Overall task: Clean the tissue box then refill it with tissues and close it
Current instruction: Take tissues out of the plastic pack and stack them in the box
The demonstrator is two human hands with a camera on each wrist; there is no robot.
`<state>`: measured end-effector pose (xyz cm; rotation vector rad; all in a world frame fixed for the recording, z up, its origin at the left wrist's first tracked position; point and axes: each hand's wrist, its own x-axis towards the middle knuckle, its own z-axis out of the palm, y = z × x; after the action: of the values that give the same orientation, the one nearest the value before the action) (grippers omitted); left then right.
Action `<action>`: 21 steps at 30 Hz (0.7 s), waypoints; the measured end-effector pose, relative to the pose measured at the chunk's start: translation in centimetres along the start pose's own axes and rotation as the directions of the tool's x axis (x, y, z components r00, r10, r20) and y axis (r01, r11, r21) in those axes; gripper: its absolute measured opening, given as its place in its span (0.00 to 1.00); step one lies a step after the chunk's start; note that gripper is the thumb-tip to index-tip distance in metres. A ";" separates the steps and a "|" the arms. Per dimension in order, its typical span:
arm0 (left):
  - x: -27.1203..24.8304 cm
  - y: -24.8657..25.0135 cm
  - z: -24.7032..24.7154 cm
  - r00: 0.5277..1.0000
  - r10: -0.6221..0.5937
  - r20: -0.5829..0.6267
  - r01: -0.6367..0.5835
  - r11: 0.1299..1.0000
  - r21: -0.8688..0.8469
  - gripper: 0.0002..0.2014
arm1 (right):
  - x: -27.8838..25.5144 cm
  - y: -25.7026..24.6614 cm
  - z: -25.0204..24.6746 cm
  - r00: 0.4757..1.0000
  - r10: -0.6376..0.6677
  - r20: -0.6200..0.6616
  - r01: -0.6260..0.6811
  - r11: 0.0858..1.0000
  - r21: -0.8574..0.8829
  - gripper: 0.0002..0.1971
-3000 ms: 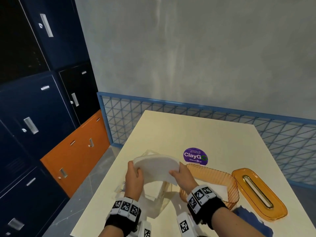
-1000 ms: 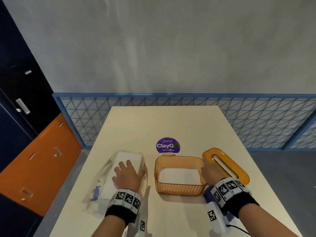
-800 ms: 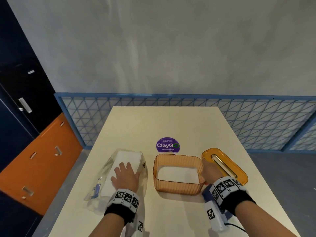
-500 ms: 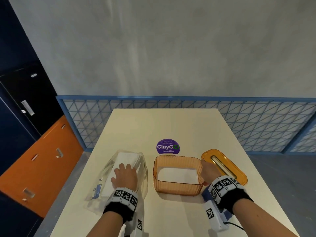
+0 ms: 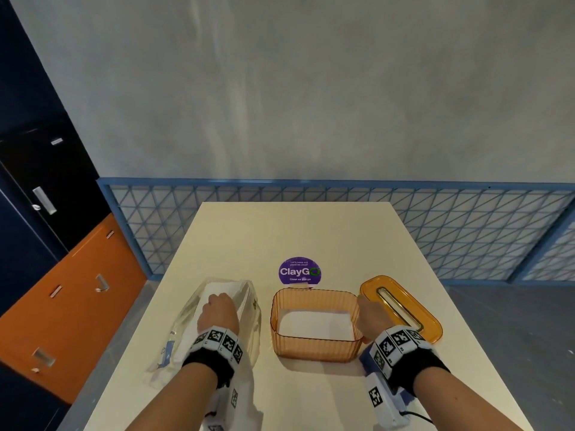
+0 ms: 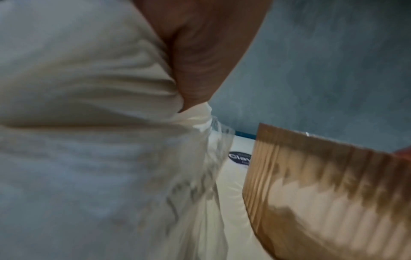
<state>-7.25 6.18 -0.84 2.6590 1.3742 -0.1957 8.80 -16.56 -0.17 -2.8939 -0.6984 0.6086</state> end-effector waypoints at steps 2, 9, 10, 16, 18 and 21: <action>-0.4 -0.5 -1.3 0.999 0.024 -0.036 -0.024 1.000 -0.011 0.13 | 0.0 0.2 -0.6 0.999 0.005 0.051 -0.005 1.000 0.019 0.18; -3.9 -1.8 -5.2 0.910 0.096 -0.403 -0.220 0.937 -0.273 0.12 | -1.8 -6.0 -5.5 0.955 -0.267 -0.131 0.297 0.874 0.385 0.22; -4.7 -1.6 -5.2 0.883 0.124 -0.453 -0.274 0.919 -0.283 0.13 | -2.6 -7.9 -6.2 0.950 -0.309 -0.046 0.281 0.781 0.558 0.24; -7.3 -2.0 -3.0 0.709 0.469 -0.526 -0.626 0.763 -0.163 0.27 | -4.7 -14.7 -8.1 0.791 -0.524 0.316 0.016 0.534 0.845 0.20; -7.7 -2.9 -1.9 0.726 0.516 -0.454 -0.643 0.743 -0.184 0.28 | -4.6 -15.8 -7.9 0.821 -0.522 0.231 0.213 0.655 0.725 0.14; -8.7 -4.4 -1.3 0.851 0.309 -0.424 -0.515 0.649 -0.560 0.34 | -4.3 -16.7 -8.0 0.835 -0.538 0.117 0.424 0.765 0.485 0.17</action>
<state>-15.84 1.98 1.71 2.3174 0.6292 0.6515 1.56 -3.72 11.82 -2.1109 -1.1252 0.9200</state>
